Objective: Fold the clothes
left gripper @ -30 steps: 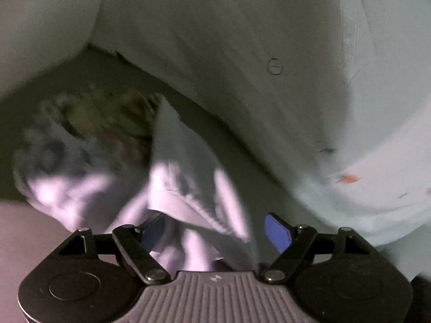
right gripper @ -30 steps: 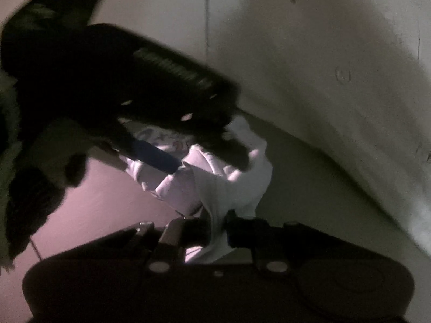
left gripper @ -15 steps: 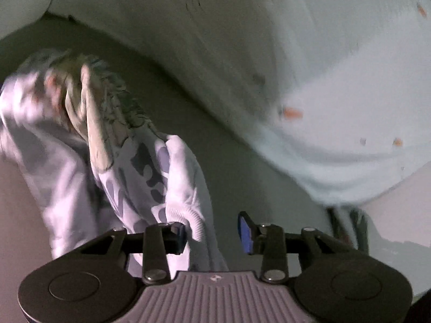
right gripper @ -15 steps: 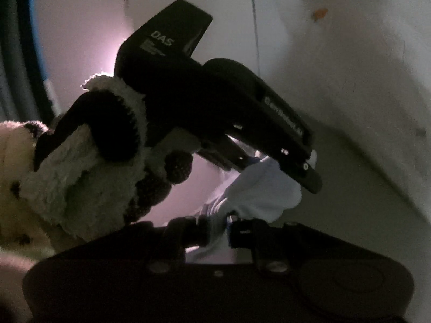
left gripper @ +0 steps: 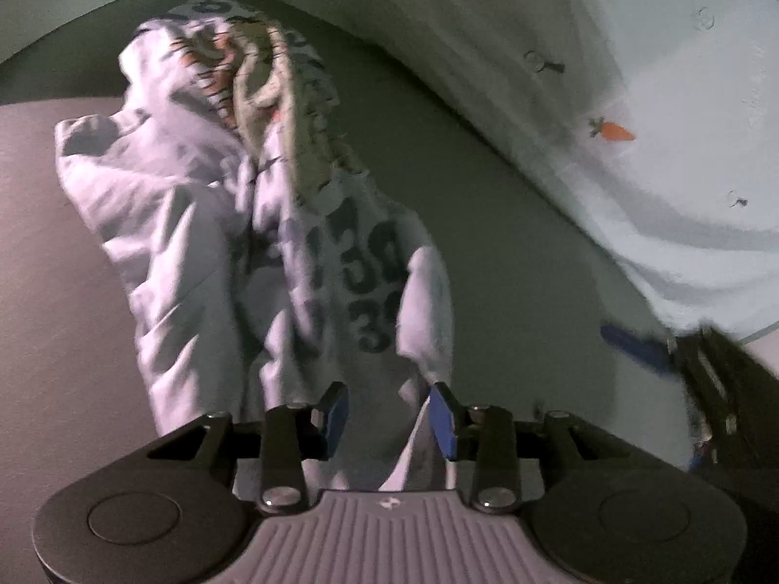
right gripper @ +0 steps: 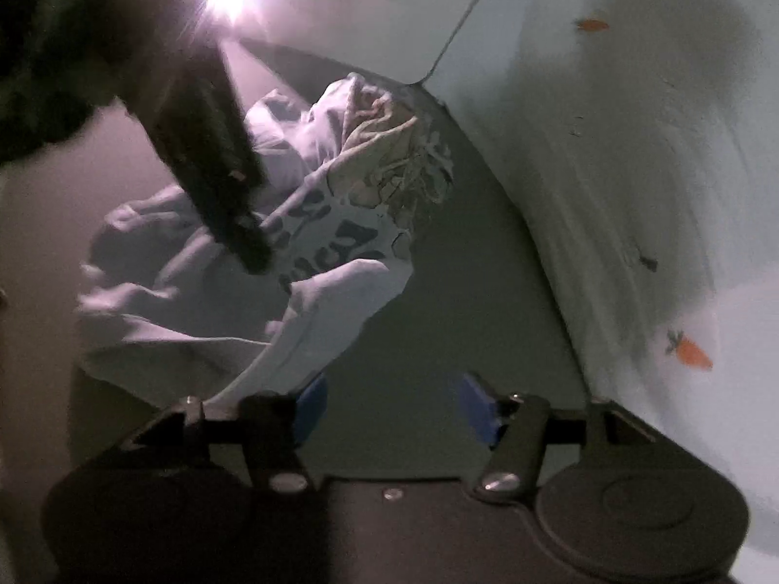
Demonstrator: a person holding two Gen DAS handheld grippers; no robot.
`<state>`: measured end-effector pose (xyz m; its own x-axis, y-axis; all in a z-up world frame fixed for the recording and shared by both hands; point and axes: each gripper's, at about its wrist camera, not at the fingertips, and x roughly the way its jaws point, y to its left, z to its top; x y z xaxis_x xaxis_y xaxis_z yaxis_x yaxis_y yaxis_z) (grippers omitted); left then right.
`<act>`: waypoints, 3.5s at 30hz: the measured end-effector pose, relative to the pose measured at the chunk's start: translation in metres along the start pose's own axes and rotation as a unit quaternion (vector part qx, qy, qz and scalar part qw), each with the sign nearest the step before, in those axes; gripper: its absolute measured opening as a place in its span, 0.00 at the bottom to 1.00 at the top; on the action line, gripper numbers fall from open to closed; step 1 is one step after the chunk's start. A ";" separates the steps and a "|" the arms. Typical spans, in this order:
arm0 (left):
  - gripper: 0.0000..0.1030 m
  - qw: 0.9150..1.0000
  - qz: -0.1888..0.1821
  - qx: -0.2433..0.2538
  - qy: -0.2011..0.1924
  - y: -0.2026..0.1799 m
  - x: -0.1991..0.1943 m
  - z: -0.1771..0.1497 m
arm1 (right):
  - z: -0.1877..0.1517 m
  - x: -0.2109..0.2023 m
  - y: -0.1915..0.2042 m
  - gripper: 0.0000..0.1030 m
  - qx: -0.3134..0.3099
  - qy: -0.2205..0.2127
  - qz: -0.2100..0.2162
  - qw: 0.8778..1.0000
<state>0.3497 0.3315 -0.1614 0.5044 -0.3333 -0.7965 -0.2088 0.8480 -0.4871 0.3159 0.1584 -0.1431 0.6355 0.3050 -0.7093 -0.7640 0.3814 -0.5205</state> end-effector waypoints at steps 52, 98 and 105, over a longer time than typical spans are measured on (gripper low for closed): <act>0.40 0.849 0.195 0.480 -0.105 -0.039 0.013 -0.133 | 0.067 0.009 -0.051 0.06 -0.086 -0.131 -0.046 0.987; 0.11 0.525 0.317 0.437 -0.658 -0.426 -0.237 -0.304 | -0.227 -0.538 -0.039 0.06 0.171 -0.309 -0.612 0.708; 0.11 0.536 0.329 0.465 -0.623 -0.408 -0.179 -0.243 | -0.230 -0.473 -0.087 0.06 0.207 -0.258 -0.582 0.743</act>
<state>0.1414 -0.0547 0.0931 0.8673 0.2056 0.4532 -0.4684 0.6451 0.6037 0.0565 -0.2198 0.1281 0.8792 -0.1878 0.4380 0.3678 0.8519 -0.3729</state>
